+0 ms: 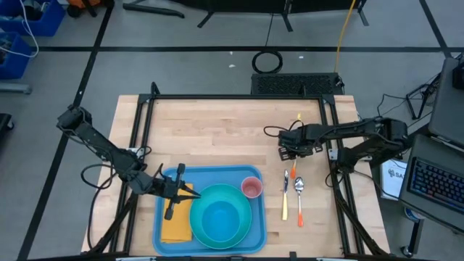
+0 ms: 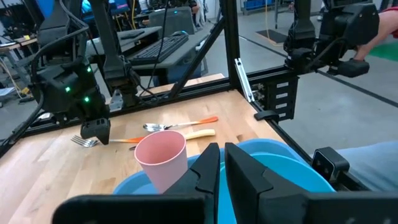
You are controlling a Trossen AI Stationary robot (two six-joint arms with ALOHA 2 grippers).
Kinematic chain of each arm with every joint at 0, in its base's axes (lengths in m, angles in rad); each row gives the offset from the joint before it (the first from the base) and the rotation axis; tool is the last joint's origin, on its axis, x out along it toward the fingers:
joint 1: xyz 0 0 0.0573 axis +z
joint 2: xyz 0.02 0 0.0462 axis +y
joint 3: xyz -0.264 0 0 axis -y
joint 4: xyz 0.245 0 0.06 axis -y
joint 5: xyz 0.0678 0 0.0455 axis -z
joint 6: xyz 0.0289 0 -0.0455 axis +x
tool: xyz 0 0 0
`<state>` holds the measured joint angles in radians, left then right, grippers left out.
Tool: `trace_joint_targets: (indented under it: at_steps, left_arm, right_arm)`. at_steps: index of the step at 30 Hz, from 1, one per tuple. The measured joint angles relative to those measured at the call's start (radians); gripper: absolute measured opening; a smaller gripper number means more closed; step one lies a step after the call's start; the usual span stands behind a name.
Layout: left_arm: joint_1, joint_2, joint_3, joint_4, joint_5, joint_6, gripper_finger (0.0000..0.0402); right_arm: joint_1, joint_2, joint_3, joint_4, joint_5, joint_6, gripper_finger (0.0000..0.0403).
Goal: Set up tray
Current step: Put the orange fork on the yellow table napkin
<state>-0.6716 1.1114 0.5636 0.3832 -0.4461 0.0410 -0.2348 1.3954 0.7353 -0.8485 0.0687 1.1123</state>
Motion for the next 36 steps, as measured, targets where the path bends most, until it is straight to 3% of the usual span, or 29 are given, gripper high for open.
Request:
trace_joint_targets:
  at_steps: [9,13,21,26,33,36]
  left_arm:
    - [0.0,0.0,0.0,-0.009,0.0,-0.013,0.003]
    - [0.0,0.0,0.0,-0.014,0.0,-0.018,0.0031]
    - [0.001,0.0,0.0,-0.016,-0.001,-0.014,0.0031]
    - [0.003,0.0,0.0,-0.016,-0.004,-0.014,0.0031]
    - [0.003,0.0,0.0,-0.016,-0.003,-0.016,0.0031]
    - [0.003,0.0,0.0,-0.016,-0.003,-0.016,0.0031]
  right_arm:
    - [0.0,0.041,-0.015,0.058,-0.042,-0.003,0.0165]
    - [-0.006,0.034,-0.084,0.147,-0.065,-0.01,0.0164]
    - [-0.01,0.021,-0.172,0.153,-0.053,0.017,0.0156]
    - [0.002,0.016,-0.177,0.177,-0.044,0.012,0.0113]
    - [0.002,0.016,-0.178,0.206,-0.051,-0.014,0.002]
    - [0.002,0.016,-0.178,0.208,-0.048,-0.031,0.001]
